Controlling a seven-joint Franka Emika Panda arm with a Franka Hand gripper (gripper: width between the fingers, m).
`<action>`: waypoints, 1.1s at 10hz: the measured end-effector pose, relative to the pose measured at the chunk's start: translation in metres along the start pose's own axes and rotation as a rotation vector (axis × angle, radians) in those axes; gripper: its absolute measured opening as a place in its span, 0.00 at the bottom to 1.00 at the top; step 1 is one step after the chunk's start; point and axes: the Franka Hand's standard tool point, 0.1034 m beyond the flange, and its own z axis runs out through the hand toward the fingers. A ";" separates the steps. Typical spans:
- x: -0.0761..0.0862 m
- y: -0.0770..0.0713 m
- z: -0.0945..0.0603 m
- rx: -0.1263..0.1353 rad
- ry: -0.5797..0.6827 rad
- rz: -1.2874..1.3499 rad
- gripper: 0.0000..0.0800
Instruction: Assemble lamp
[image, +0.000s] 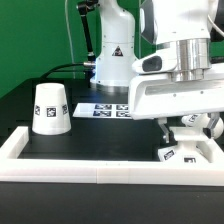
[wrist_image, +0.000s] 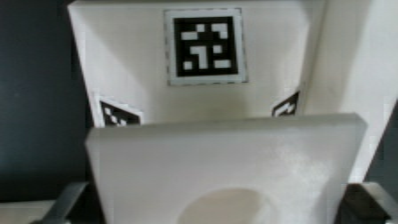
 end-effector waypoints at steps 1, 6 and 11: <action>0.000 0.000 0.000 -0.002 0.000 0.003 0.67; 0.004 0.000 0.001 -0.001 0.025 -0.003 0.83; -0.021 -0.005 -0.025 -0.006 0.014 -0.038 0.87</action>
Offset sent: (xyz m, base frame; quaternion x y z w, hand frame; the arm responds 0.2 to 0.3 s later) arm 0.0000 0.0000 0.0000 0.0000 0.0000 0.0000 1.0000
